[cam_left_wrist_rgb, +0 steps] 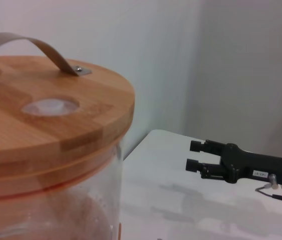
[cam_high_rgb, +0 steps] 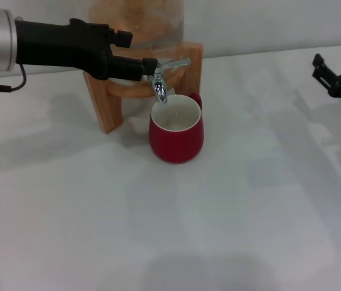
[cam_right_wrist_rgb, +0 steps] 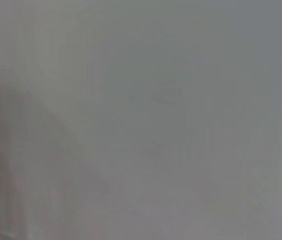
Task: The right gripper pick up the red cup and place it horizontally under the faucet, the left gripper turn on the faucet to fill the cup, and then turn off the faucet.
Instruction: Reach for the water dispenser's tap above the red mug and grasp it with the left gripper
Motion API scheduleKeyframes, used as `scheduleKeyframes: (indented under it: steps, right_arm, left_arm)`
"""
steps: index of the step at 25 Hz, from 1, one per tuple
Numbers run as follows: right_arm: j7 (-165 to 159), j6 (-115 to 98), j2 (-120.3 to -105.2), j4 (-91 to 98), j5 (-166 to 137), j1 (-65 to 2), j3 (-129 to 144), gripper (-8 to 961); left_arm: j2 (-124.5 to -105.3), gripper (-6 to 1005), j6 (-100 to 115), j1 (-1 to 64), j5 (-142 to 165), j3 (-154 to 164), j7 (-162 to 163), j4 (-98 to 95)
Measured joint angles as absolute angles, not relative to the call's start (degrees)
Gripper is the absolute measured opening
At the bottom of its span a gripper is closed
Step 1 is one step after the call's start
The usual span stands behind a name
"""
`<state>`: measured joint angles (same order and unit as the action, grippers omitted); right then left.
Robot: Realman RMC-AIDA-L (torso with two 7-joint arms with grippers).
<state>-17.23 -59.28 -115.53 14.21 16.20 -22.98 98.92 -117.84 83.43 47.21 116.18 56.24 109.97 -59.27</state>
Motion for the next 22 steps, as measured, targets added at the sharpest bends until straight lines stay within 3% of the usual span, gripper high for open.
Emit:
scheduleKeyframes:
  steps: [22]
  right_arm:
    - [-17.02,-57.74,-115.49,14.74,16.17,-23.21,98.61,830]
  left_arm:
    - [-117.40,829,81.77,51.51,121.85,58.87,107.07,-57.14]
